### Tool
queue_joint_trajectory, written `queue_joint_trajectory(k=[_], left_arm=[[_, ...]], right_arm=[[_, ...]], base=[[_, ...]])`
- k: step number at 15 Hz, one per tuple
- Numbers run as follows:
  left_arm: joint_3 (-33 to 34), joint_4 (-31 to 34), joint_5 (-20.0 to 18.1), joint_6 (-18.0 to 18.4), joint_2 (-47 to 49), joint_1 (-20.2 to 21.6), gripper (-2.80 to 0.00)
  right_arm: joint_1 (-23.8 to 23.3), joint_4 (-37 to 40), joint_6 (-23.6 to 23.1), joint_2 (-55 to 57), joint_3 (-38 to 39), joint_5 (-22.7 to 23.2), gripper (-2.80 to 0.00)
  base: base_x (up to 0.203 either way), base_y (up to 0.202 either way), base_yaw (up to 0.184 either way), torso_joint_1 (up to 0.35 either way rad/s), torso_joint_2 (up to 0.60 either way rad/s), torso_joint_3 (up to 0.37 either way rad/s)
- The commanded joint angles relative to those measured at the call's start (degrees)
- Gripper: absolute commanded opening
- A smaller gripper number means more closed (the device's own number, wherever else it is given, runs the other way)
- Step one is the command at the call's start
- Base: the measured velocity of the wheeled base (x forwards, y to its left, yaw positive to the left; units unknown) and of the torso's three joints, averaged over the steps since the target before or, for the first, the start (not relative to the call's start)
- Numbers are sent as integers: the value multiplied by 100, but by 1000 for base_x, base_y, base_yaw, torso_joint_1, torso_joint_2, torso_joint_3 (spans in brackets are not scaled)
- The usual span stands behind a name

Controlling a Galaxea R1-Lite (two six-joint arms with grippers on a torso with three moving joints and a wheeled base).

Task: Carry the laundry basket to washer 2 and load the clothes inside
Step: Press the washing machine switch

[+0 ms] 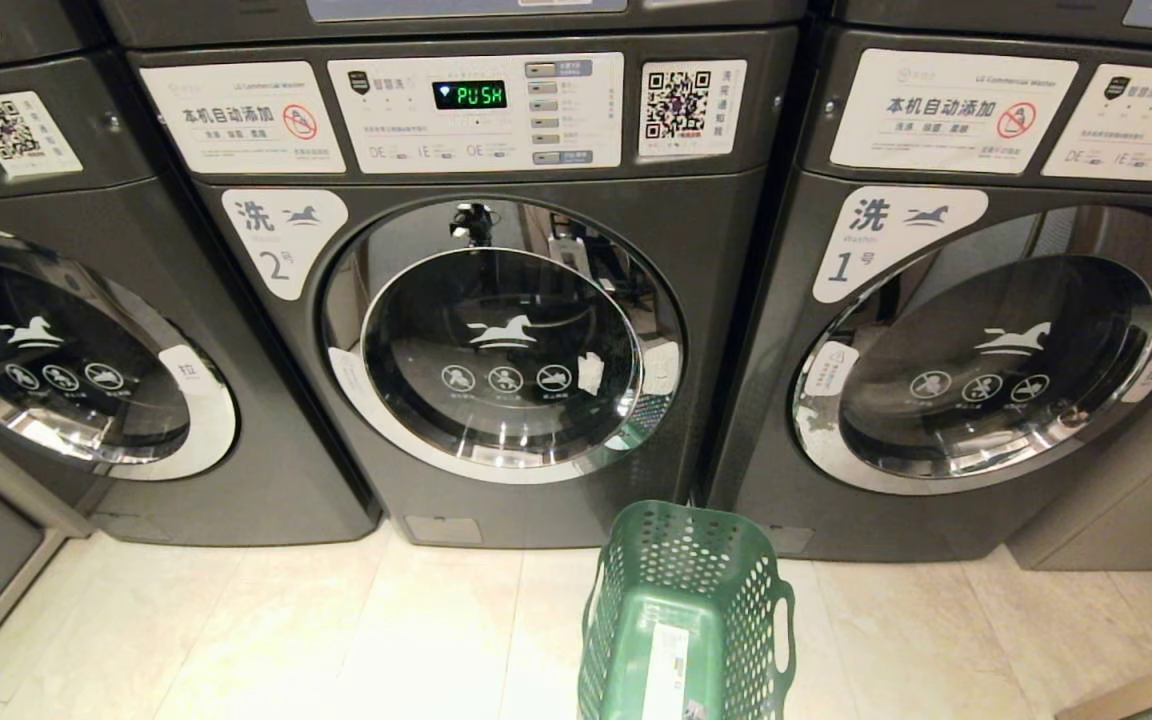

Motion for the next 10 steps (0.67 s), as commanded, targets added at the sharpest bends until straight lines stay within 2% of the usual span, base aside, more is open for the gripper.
queue_joint_trajectory(k=[1, 3, 4, 5, 7, 10], left_arm=[[397, 698, -272, -372, -691, 116, -280], [423, 924, -353, -774, -859, 265, -280], [409, 979, -361, -774, -887, 398, -280], [388, 1013, -305, -715, -913, 568, -280], [366, 1018, 75, -404, -926, 566, -280], [361, 1021, 106, -338, -957, 566, -280]], right_arm=[[-123, 901, 4, -477, -31, 198, -280], [-765, 1106, 10, -218, -44, 306, -280], [-844, 1149, 8, -225, -41, 327, -280], [-850, 1155, -5, -389, -41, 330, -280], [-852, 1131, 21, -491, -23, 323, -280], [-986, 1151, 20, -478, -39, 315, -280]], base=[[0, 0, 0, 0, 0, 0], [0, 0, 0, 0, 0, 0], [0, 0, 0, 0, 0, 0], [0, 0, 0, 0, 0, 0], [0, 0, 0, 0, 0, 0], [0, 0, 0, 0, 0, 0]])
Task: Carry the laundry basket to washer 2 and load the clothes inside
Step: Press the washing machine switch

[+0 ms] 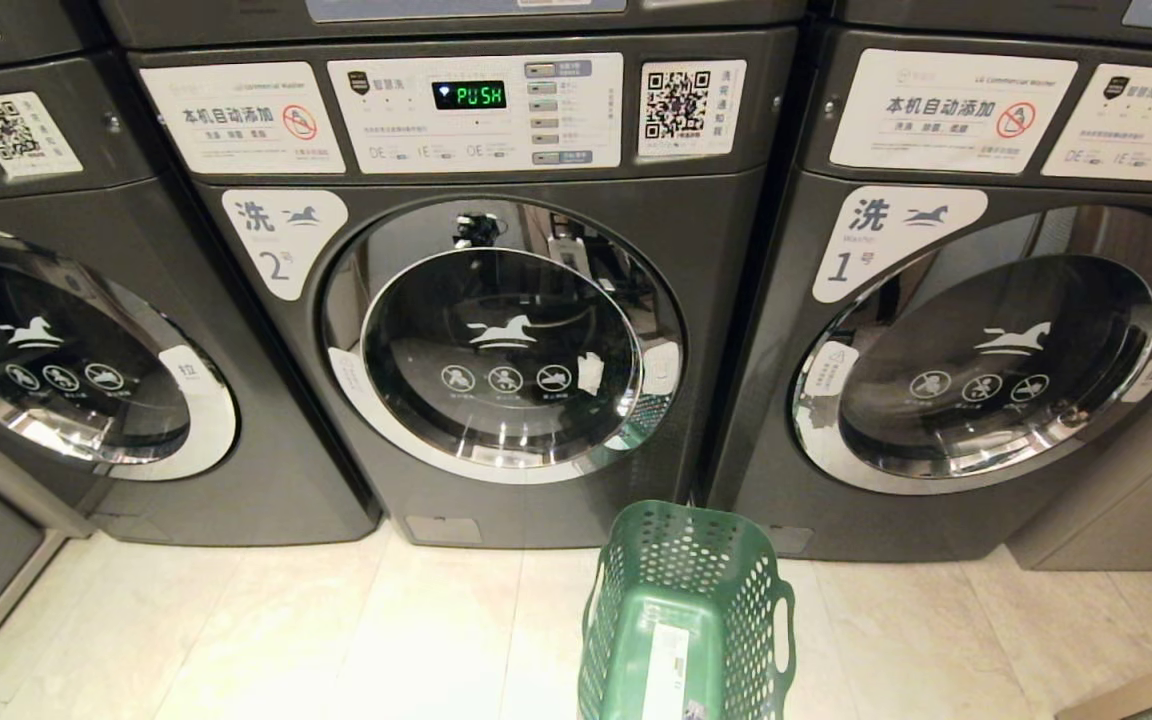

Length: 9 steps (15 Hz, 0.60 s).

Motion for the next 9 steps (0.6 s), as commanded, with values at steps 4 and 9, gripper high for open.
queue_joint_trajectory(k=[4, 9], left_arm=[[-14, 33, 10, -7, 24, 5, -280], [-13, 39, 36, -57, -62, -10, -280]], right_arm=[[-338, 40, -48, 56, -6, 7, -280], [-754, 23, -22, -592, 3, 7, -280]], base=[[0, 0, 0, 0, 0, 0], [0, 0, 0, 0, 0, 0]])
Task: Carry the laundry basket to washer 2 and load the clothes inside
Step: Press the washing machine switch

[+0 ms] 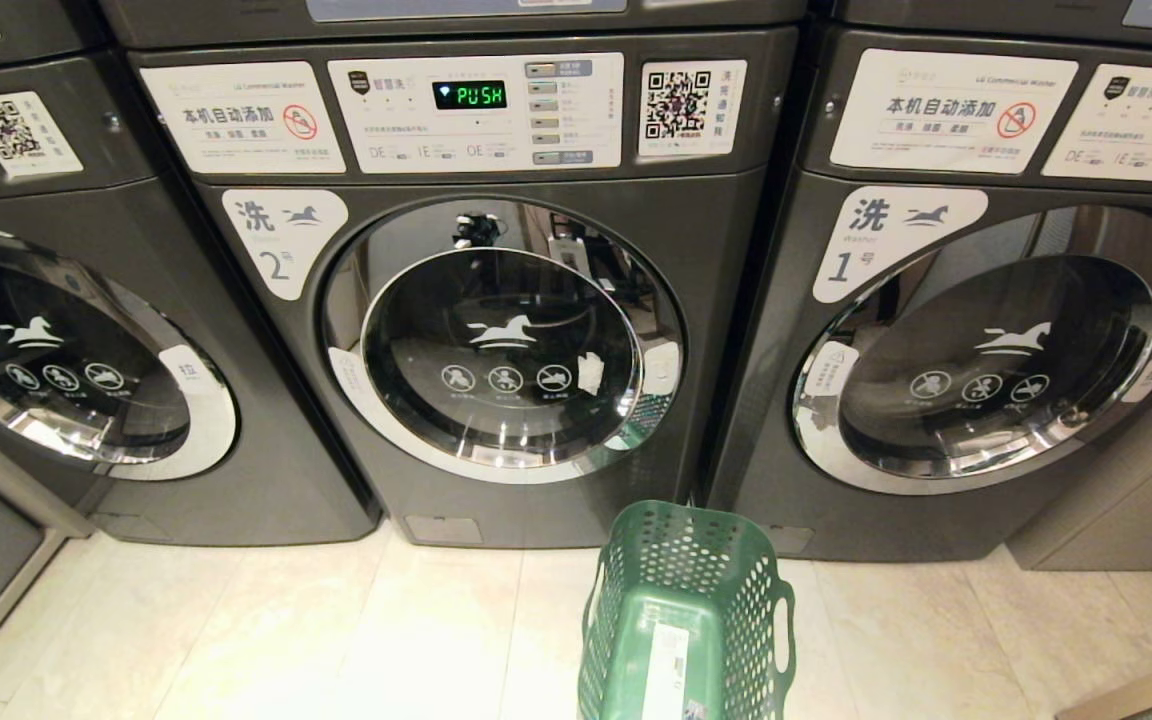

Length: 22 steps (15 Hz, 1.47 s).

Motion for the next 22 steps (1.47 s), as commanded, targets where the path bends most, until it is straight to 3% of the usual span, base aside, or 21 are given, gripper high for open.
queue_joint_trajectory(k=[1, 3, 5, 7, 11, 22], left_arm=[[3, -7, -17, 6, 12, -1, -280], [2, 4, -159, 11, -332, -51, -280], [122, -29, -758, 113, -1038, -96, -280], [396, -409, -1239, 387, -1129, -128, -280], [407, -436, -1078, -180, -1120, -133, -280], [407, -428, -1078, -213, -1120, -133, -280]], right_arm=[[-14, 0, -27, -380, 3, 5, -280], [7, 2, -46, -948, 0, 17, -280], [32, -24, -16, -1192, 11, 12, -280], [34, -17, -24, -1189, 4, 56, -280], [34, 9, -25, -1189, -5, 73, -280], [34, 9, -6, -1189, -5, 31, -280]], base=[[0, 0, 0, 0, 0, 0], [0, 0, 0, 0, 0, 0], [0, 0, 0, 0, 0, 0], [0, 0, 0, 0, 0, 0], [0, 0, 0, 0, 0, 0], [0, 0, 0, 0, 0, 0]])
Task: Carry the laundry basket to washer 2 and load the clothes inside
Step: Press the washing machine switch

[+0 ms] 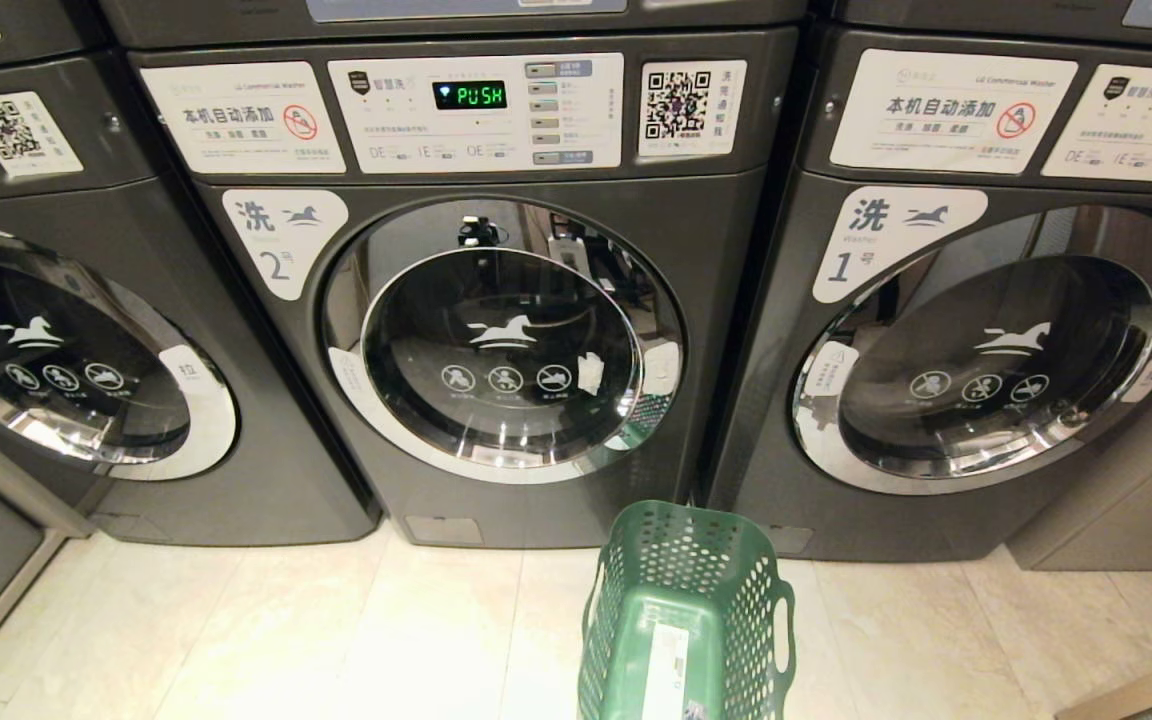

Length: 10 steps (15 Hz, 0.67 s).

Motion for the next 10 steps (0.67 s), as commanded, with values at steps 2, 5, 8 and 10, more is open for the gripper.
queue_joint_trajectory(k=[2, 5, 8, 10], left_arm=[[9, -1, 4, 3, 9, -2, -280], [9, -8, 4, 12, 9, -2, -280], [9, -17, 2, 3, 9, -2, -280], [9, -17, 4, 3, 9, -2, -280]], right_arm=[[0, 6, 16, 11, -1, 0, -280], [0, 6, 24, 11, -1, 0, -280], [0, -2, 24, 11, -1, 0, -280], [0, 6, 16, 11, -1, 9, -280]], base=[[0, 0, 0, 0, 0, 0], [0, 0, 0, 0, 0, 0], [0, 0, 0, 0, 0, 0], [0, 0, 0, 0, 0, 0]])
